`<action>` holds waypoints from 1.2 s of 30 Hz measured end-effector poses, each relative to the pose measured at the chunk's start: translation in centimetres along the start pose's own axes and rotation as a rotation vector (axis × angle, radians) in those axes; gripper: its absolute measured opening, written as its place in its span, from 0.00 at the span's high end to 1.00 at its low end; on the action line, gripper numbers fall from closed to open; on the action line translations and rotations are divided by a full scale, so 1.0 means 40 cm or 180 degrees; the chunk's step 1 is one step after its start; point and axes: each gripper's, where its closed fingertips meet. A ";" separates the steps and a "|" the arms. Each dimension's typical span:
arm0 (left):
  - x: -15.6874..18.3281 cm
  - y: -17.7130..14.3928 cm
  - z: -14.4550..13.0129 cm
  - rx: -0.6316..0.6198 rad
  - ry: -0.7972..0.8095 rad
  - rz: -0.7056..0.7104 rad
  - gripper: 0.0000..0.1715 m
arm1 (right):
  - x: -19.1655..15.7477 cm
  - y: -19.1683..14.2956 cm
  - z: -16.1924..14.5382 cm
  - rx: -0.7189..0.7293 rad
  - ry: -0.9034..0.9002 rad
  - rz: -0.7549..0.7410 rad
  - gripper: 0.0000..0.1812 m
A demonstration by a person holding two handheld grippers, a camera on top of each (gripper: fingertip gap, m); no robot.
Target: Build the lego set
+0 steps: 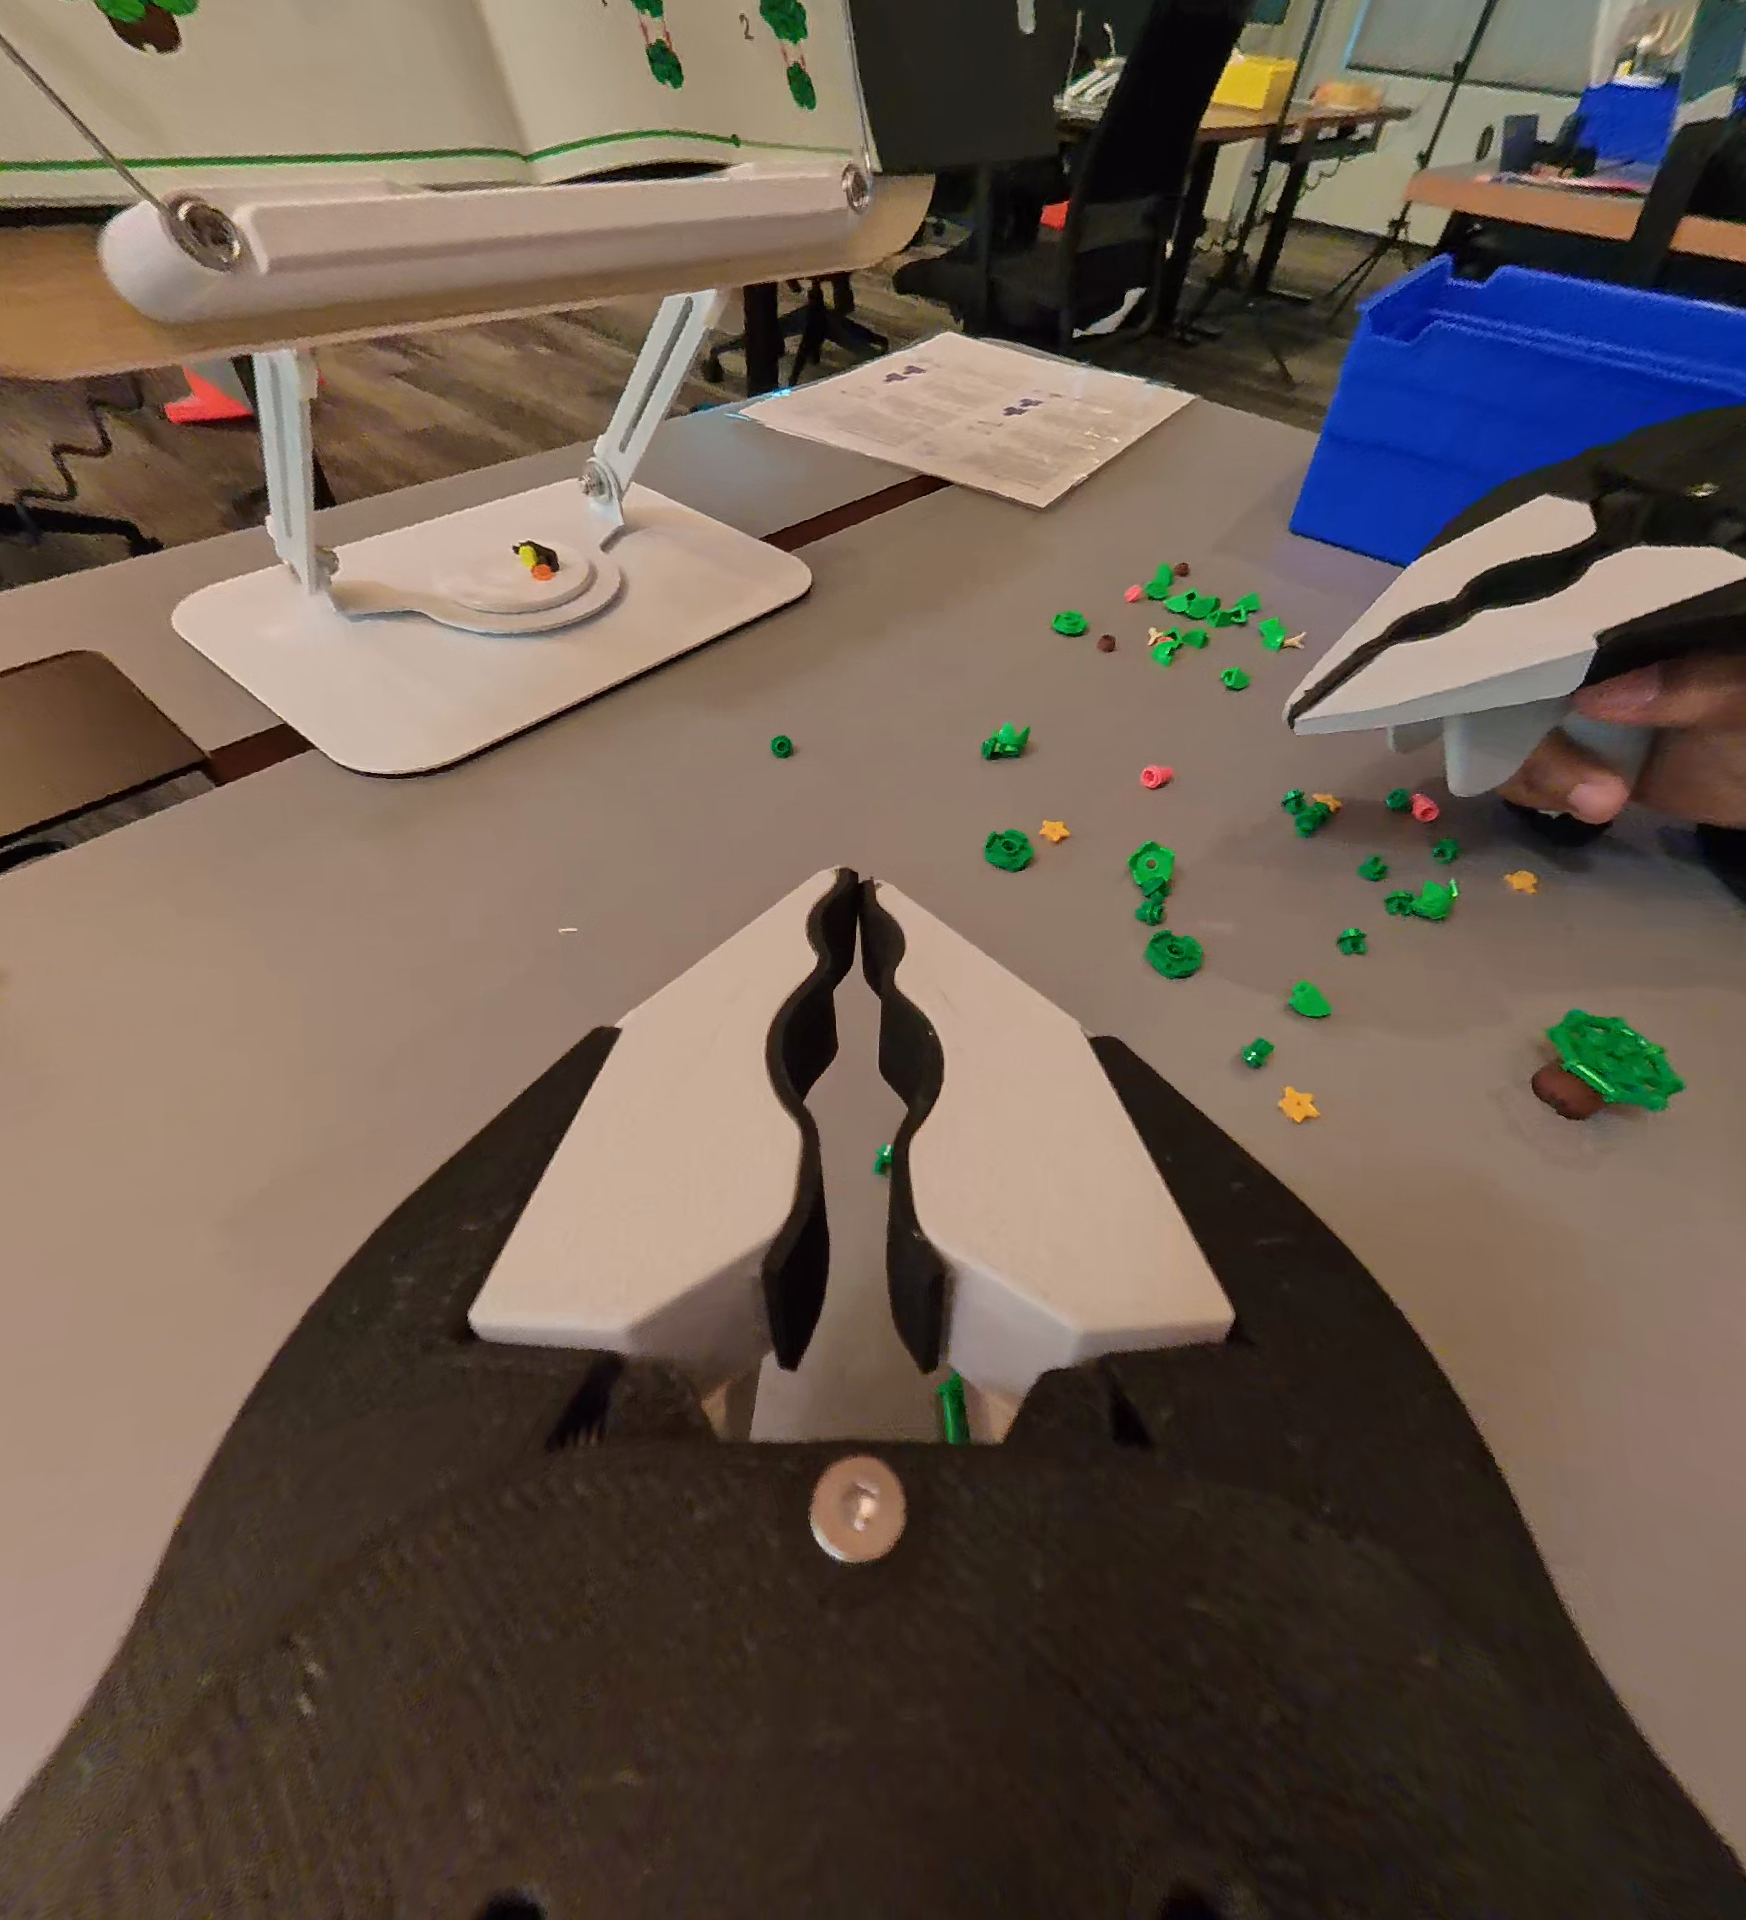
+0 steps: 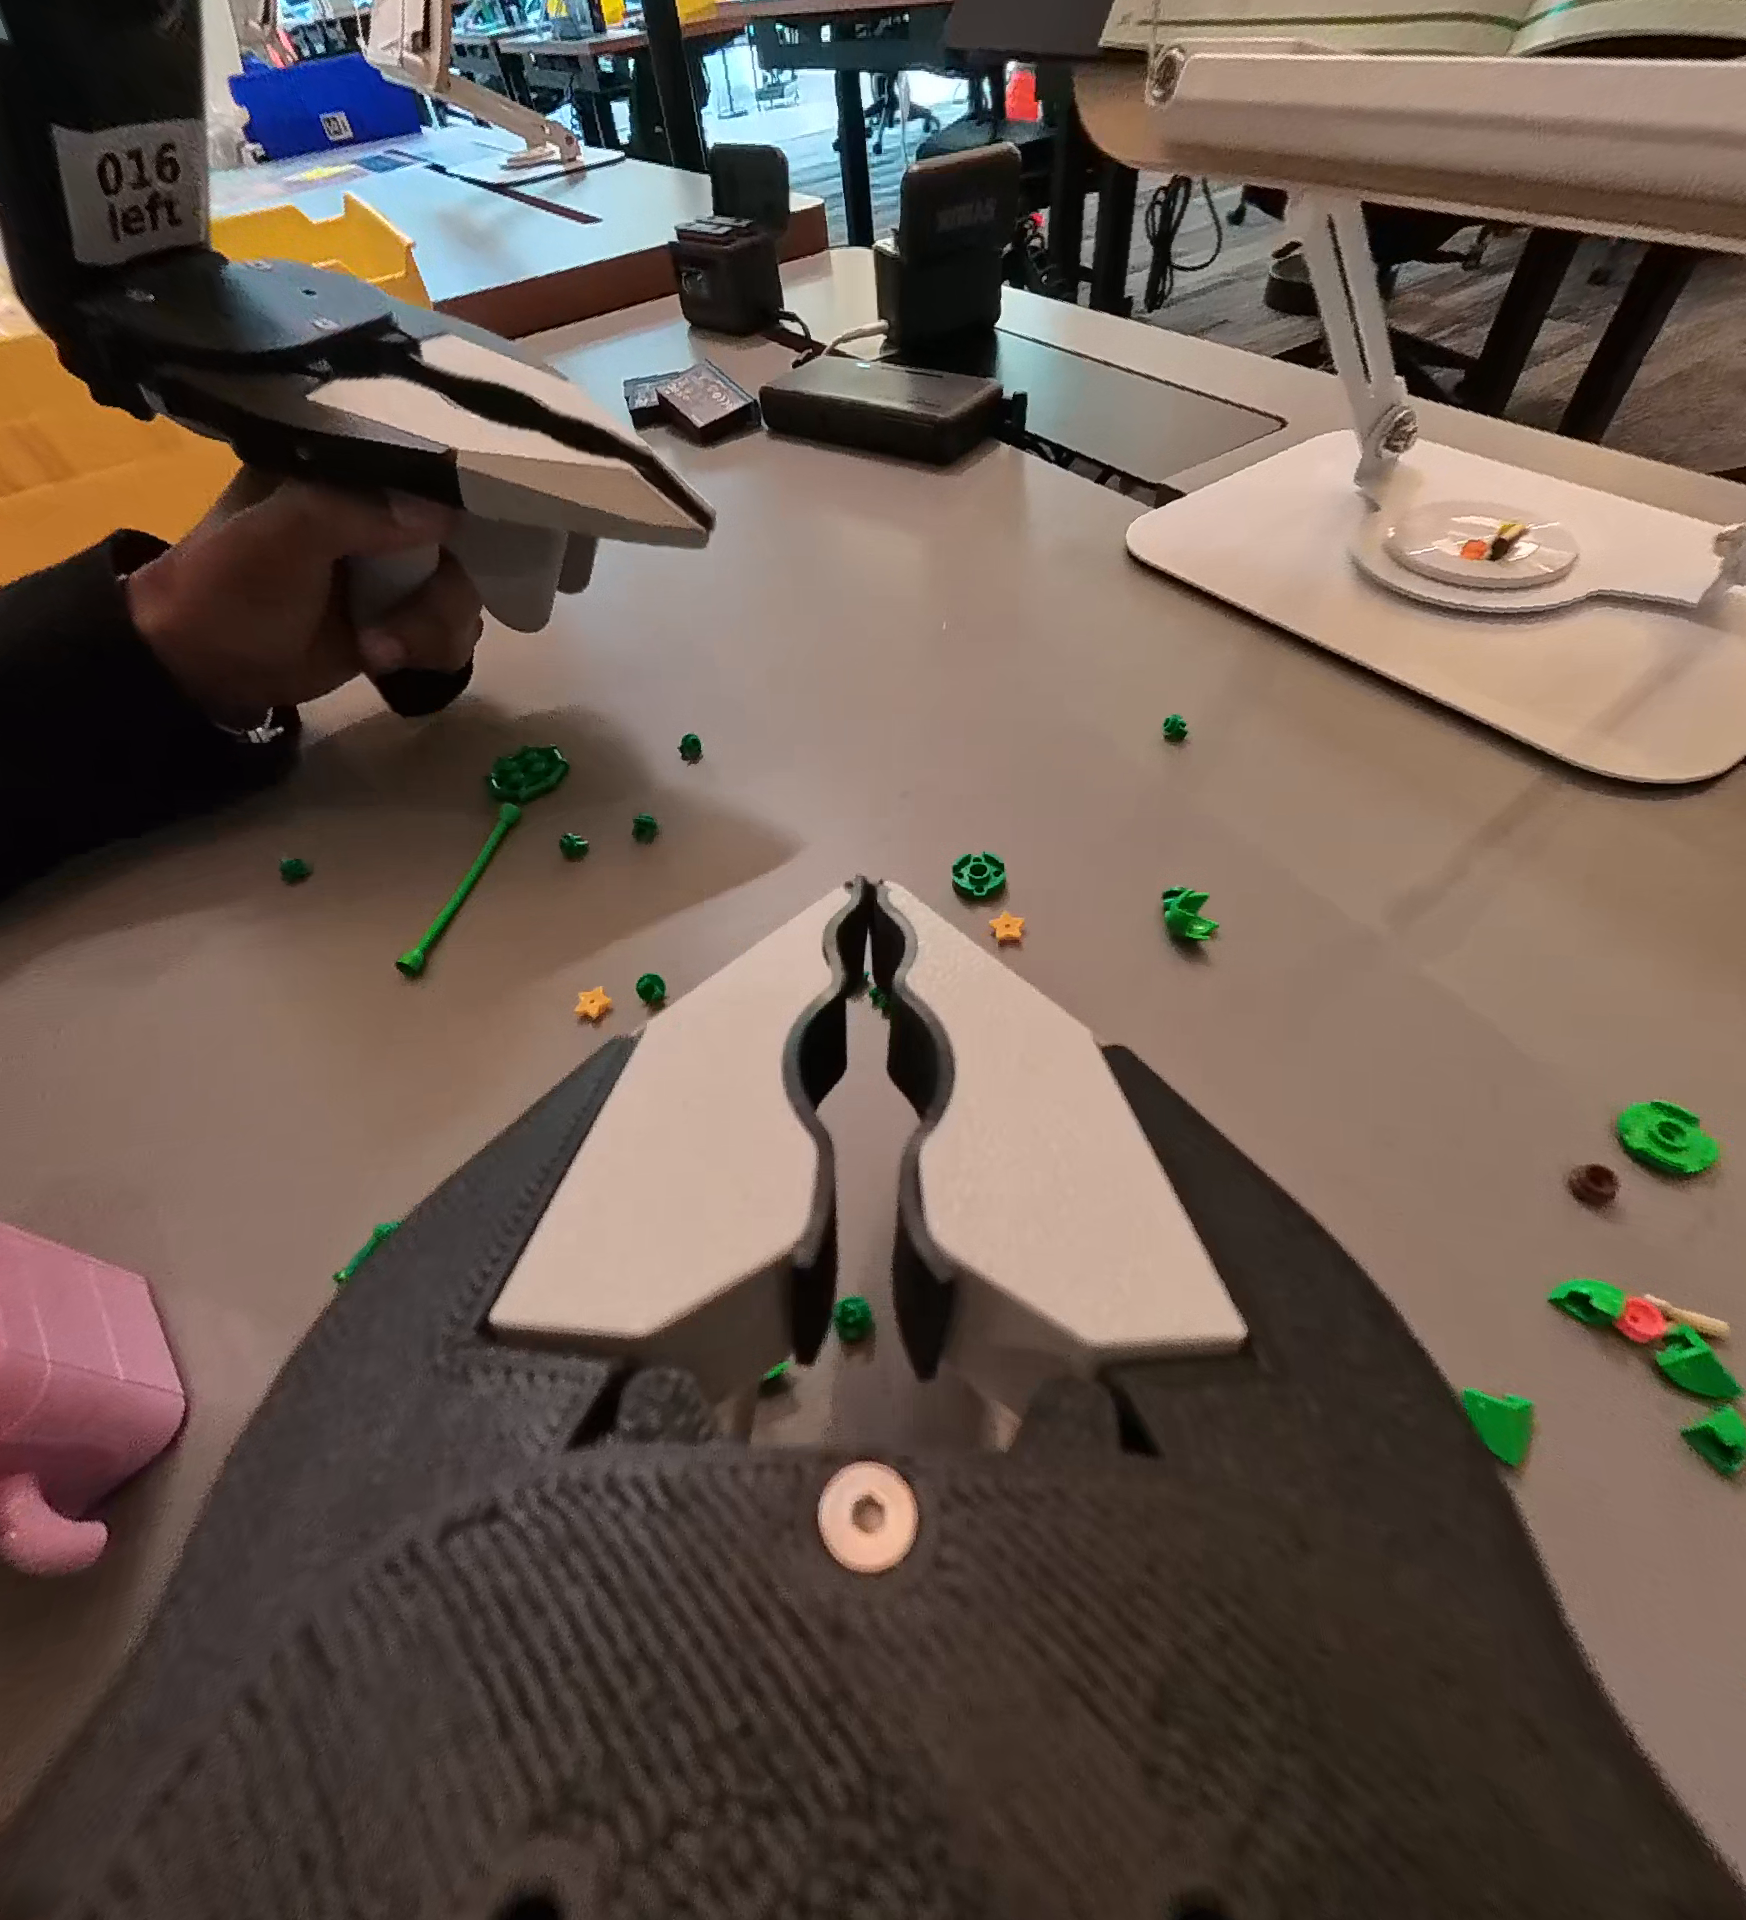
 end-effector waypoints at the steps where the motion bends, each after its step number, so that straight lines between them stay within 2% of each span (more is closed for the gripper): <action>1: 0.003 0.001 -0.002 -0.0014 -0.0039 -0.0032 1.00 | -0.001 0.001 -0.001 -0.0017 -0.0022 -0.0006 1.00; 12: -0.011 -0.005 0.004 0.0067 -0.0199 -0.0064 1.00 | -0.004 0.015 -0.018 -0.0162 0.0080 0.0099 1.00; 21: -0.003 -0.004 0.002 0.0065 -0.0110 -0.0061 1.00 | 0.011 -0.015 0.008 0.0139 0.0216 0.0092 0.96; 29: 0.007 0.003 -0.007 -0.0011 -0.0006 -0.0066 1.00 | 0.032 -0.048 0.031 0.0126 -0.0071 -0.0196 0.97; 36: 0.003 0.003 -0.007 -0.0017 -0.0078 -0.0089 1.00 | 0.052 -0.068 0.034 0.0218 -0.0017 -0.0257 0.98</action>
Point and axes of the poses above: each gripper's, where its closed fingertips meet, y out along the fingers, z out of its top, x = y × z across the jaws, and after that the axes turned 14 degrees about z, right-handed
